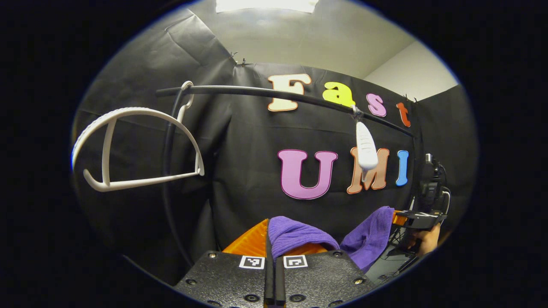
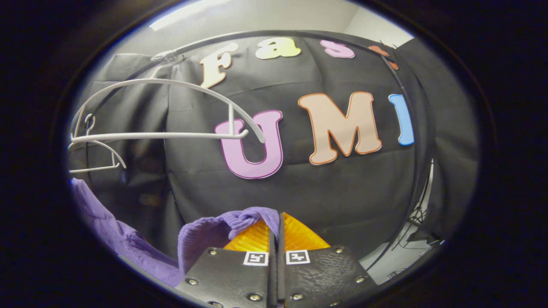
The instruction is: Grasp the clothes on the hanger with both hands and then place them into the laundry hamper below.
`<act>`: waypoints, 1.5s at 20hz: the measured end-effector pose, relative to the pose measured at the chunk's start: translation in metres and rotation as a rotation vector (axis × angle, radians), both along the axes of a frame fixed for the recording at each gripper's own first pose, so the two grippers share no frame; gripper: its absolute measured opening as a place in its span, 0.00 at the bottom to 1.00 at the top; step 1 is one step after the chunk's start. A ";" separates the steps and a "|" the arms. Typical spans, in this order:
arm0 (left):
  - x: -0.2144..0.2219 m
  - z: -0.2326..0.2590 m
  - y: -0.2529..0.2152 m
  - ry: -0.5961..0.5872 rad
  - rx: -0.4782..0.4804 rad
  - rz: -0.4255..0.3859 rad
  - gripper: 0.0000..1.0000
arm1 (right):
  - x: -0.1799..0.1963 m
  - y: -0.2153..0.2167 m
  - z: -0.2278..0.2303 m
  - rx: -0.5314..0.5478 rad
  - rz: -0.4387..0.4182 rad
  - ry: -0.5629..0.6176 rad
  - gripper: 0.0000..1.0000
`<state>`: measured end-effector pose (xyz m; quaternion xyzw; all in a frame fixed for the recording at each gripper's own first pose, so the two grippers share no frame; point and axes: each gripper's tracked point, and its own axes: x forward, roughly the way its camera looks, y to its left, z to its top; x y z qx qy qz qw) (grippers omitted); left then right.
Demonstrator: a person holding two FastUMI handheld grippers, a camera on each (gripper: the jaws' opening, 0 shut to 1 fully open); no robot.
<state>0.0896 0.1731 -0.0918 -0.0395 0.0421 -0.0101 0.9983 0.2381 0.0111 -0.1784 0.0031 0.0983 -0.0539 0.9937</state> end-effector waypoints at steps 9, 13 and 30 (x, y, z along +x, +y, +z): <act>-0.015 0.010 -0.043 -0.001 0.013 -0.054 0.02 | -0.074 0.030 0.055 -0.027 -0.014 -0.032 0.01; -0.016 0.011 -0.065 0.000 -0.003 -0.081 0.02 | -0.099 0.056 0.076 -0.034 0.028 -0.052 0.01; -0.004 -0.015 -0.132 -0.064 -0.014 -0.171 0.02 | -0.130 0.060 0.046 0.061 0.000 -0.140 0.00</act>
